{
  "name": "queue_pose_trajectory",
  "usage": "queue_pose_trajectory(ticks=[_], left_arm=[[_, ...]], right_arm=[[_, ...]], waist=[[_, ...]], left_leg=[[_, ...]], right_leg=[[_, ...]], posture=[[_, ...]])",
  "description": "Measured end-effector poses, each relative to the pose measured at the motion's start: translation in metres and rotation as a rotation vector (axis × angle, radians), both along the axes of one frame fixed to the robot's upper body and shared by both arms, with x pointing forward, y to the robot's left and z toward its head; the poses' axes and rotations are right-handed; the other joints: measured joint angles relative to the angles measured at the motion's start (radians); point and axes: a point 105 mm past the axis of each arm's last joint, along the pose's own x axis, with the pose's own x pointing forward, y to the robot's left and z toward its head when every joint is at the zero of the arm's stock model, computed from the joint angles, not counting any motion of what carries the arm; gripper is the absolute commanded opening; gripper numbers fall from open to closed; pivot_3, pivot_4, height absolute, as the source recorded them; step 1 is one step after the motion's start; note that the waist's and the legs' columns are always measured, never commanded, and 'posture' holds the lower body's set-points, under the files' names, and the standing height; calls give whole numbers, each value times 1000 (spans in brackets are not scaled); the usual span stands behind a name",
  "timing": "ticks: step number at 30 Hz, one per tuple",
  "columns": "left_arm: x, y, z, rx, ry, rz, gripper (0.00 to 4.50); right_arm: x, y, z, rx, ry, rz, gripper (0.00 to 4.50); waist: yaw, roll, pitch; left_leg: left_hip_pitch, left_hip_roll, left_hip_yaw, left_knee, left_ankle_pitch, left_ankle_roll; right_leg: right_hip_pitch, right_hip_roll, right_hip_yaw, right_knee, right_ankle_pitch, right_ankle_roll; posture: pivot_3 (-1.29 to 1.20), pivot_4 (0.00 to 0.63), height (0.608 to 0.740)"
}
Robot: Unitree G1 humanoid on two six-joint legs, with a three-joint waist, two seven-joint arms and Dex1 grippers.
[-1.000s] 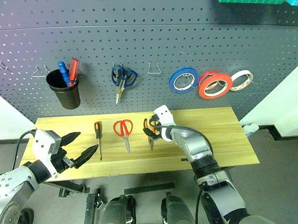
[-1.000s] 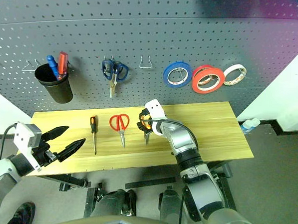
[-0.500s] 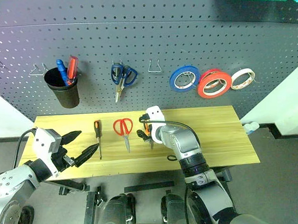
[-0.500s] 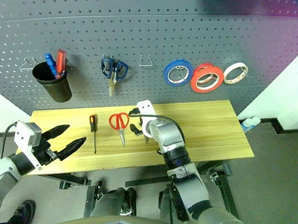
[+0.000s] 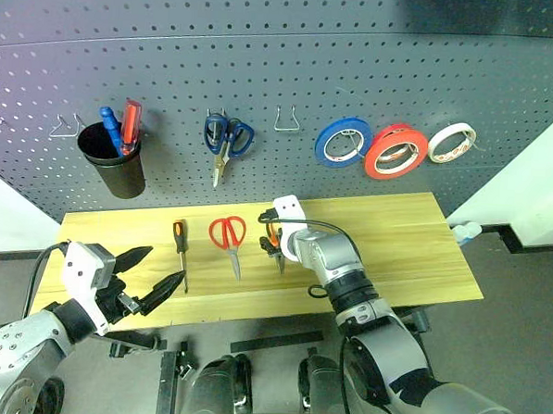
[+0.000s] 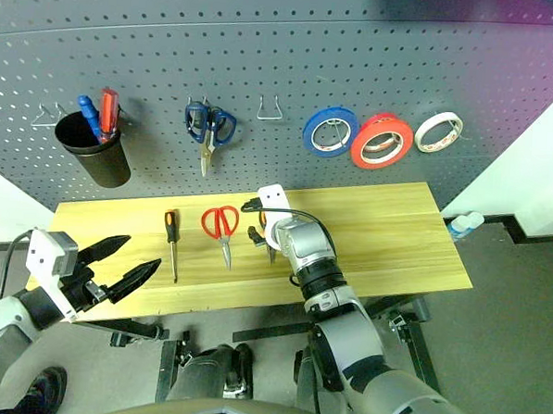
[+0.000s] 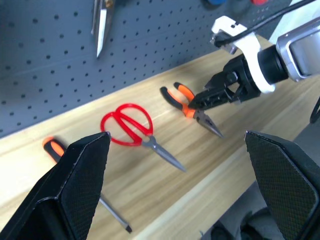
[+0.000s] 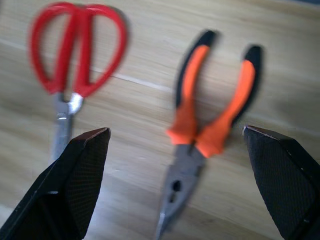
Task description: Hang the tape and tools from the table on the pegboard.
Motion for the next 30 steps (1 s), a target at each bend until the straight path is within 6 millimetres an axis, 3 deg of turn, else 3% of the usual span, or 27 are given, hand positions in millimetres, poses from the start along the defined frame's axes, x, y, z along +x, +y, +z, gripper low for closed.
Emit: queue_pose_trajectory(ticks=[30], left_arm=[[-7, -3, 8, -8, 0, -1, 4500]], right_arm=[[10, 2, -9, 64, 56, -86, 4422]], waist=[[2, 0, 12]], left_leg=[[-2, 0, 0, 0, 0, 0]], right_leg=[[-1, 0, -1, 0, 0, 0]], posture=[[92, 190, 740]])
